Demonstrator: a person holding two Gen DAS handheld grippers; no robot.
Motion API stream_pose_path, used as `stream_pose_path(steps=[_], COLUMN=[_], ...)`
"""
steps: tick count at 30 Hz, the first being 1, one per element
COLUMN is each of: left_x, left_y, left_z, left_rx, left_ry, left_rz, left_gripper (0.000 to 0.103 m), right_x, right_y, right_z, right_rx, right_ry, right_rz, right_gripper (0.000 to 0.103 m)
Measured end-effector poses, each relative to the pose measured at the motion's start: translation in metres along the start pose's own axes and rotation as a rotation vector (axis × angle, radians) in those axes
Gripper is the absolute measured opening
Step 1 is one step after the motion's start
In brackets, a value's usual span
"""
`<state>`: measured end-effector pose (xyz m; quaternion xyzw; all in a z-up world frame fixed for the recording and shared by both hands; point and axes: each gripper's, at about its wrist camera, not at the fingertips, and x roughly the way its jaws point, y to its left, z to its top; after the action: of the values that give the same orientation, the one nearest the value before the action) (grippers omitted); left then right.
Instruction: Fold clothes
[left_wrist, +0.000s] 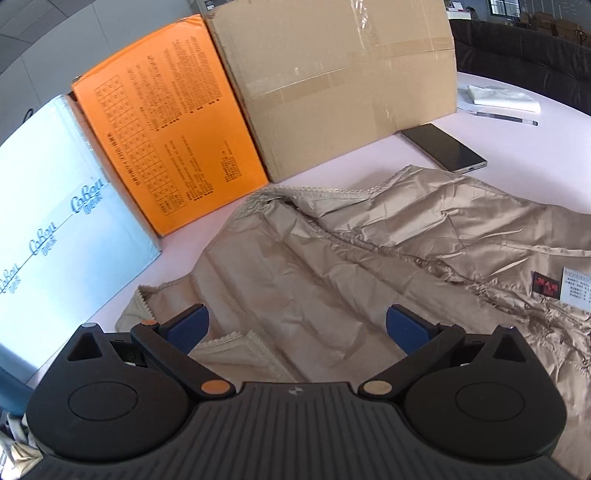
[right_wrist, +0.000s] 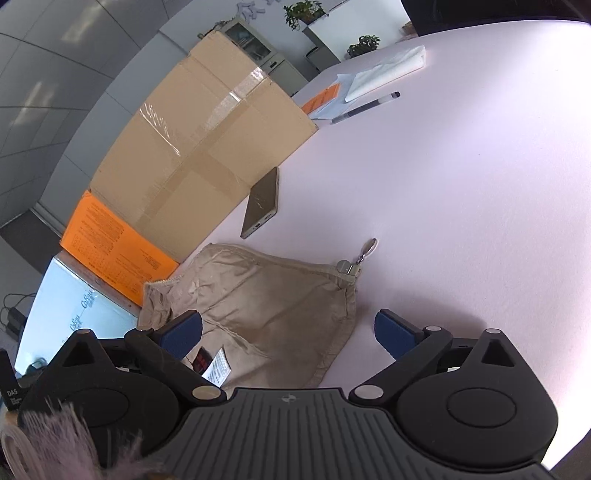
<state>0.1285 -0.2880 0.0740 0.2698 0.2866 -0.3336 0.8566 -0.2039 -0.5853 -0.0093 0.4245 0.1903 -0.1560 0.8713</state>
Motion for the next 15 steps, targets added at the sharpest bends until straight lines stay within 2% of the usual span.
stream_pose_path(steps=[5, 6, 9, 11, 13, 14, 15], left_x=[0.032, 0.038, 0.057, 0.066, 0.072, 0.074, 0.076], left_y=[-0.009, -0.01, -0.019, -0.022, -0.021, -0.021, -0.022], left_z=[0.012, 0.013, 0.018, 0.02, 0.023, 0.024, 0.025], left_rx=[-0.12, -0.133, -0.128, -0.127, -0.157, -0.172, -0.184], left_ry=[0.018, 0.028, 0.056, 0.057, 0.056, 0.056, 0.058], left_rz=[-0.127, -0.126, -0.041, -0.033, -0.036, -0.038, -0.042], left_gripper=[0.103, 0.103, 0.103, 0.103, 0.103, 0.103, 0.103], right_x=[0.023, 0.025, 0.033, 0.034, 0.036, 0.038, 0.043], right_y=[-0.004, -0.004, 0.002, 0.005, 0.007, 0.005, 0.001], right_z=[0.011, 0.012, 0.01, 0.006, 0.003, 0.002, 0.001], right_rx=[-0.025, -0.024, -0.074, -0.114, -0.149, -0.151, -0.116], right_ry=[0.034, 0.034, 0.029, 0.011, 0.008, 0.019, 0.049], right_rz=[0.064, 0.076, 0.084, 0.074, 0.062, 0.058, 0.065], right_gripper=[0.103, 0.103, 0.103, 0.102, 0.081, 0.035, 0.01])
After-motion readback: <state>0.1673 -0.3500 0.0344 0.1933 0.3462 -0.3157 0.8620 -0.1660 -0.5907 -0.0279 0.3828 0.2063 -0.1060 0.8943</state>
